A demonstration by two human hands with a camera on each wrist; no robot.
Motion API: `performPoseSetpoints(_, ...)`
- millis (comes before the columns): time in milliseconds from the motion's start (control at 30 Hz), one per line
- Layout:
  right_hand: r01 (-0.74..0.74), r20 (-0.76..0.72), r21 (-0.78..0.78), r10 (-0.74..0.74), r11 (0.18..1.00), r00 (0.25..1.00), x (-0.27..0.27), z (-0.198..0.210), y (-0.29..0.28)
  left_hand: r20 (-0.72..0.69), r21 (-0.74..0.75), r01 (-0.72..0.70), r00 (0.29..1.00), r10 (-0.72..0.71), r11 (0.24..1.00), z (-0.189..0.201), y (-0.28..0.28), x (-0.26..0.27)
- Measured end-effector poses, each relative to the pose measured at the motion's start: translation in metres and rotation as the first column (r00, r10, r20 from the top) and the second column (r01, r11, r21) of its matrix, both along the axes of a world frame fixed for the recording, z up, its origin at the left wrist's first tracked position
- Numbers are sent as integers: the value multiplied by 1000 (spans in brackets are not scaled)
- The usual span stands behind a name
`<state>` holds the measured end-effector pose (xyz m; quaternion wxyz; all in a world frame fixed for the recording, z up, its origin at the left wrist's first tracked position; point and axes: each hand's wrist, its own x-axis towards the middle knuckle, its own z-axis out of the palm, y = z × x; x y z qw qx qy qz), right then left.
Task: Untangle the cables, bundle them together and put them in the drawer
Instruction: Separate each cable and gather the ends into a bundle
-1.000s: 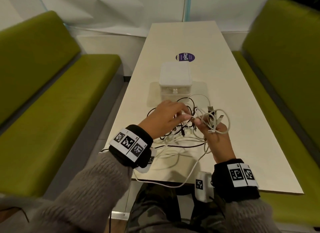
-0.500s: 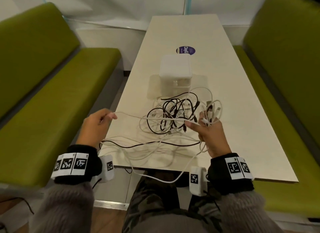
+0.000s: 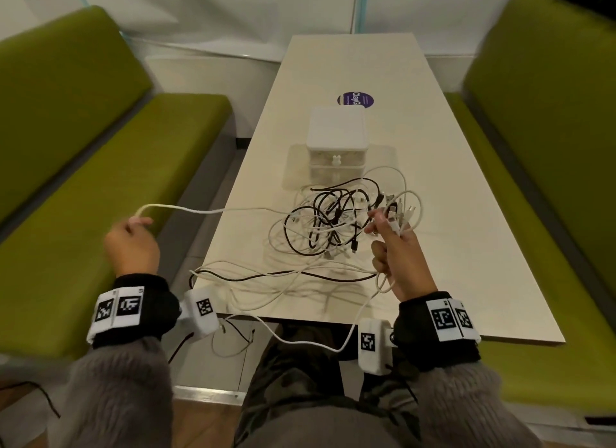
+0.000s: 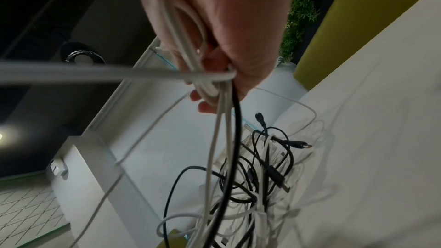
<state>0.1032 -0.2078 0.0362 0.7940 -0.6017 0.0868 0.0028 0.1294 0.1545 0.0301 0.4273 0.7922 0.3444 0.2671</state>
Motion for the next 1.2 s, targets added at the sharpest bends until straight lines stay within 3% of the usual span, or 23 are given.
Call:
performPoseSetpoints(67,5,3,-5,-5,1000,1000,1,-1,-5,52,-222,-143,986,158,965,0,22,-3)
performPoseSetpoints(133,9,9,-9,-8,1000,1000,0,-2,-9,69,-440,-161,975,212,884,4,45,-12)
performPoseSetpoints(200,10,4,8,-10,1000,1000,-1,0,-8,100,-505,-132,973,209,853,6,59,-14)
performPoseSetpoints(300,17,-8,9,-17,1000,1000,-1,1,-2,-6,-334,-169,984,177,927,11,51,-7)
performPoseSetpoints(400,19,1,-35,-19,999,1000,-1,4,5,-287,56,-85,953,98,995,14,10,-6)
performPoseSetpoints(467,3,13,-58,-2,998,1000,-3,8,9,-205,298,77,979,-15,952,26,-38,-11)
performPoseSetpoints(500,-9,18,-67,10,998,1000,-3,10,12,-87,346,215,976,-197,913,32,-61,-13)
performPoseSetpoints(533,-20,20,-73,21,997,1000,-4,10,14,31,345,390,904,-426,854,37,-86,-15)
performPoseSetpoints(600,-45,24,-97,47,994,999,-4,11,20,61,305,727,629,-775,615,45,-134,-20)
performPoseSetpoints(667,-75,26,-148,80,986,996,-6,10,25,-93,203,919,361,-928,337,50,-178,-25)
performPoseSetpoints(700,-84,25,-161,90,983,996,-7,9,26,-144,122,960,269,-952,252,49,-194,-25)
performPoseSetpoints(733,-86,19,-160,90,983,996,-8,9,26,-155,37,975,221,-963,218,47,-204,-26)
performPoseSetpoints(800,-69,12,-151,72,986,997,-11,8,21,-152,-65,975,201,-968,213,39,-204,-22)
performPoseSetpoints(867,-60,14,-121,62,991,998,-14,7,13,-164,-22,975,217,-962,223,33,-193,-18)
performPoseSetpoints(900,-62,17,-73,63,995,998,-14,6,9,-132,30,964,265,-955,263,31,-185,-16)
performPoseSetpoints(1000,-46,-18,123,49,991,999,-16,8,1,51,115,835,536,-842,538,32,-151,-13)
performPoseSetpoints(1067,-49,-43,163,57,985,997,-16,9,-1,97,128,712,684,-723,690,29,-120,-12)
performPoseSetpoints(1200,-13,-96,82,20,997,995,-15,11,5,73,153,500,855,-514,853,18,-65,-16)
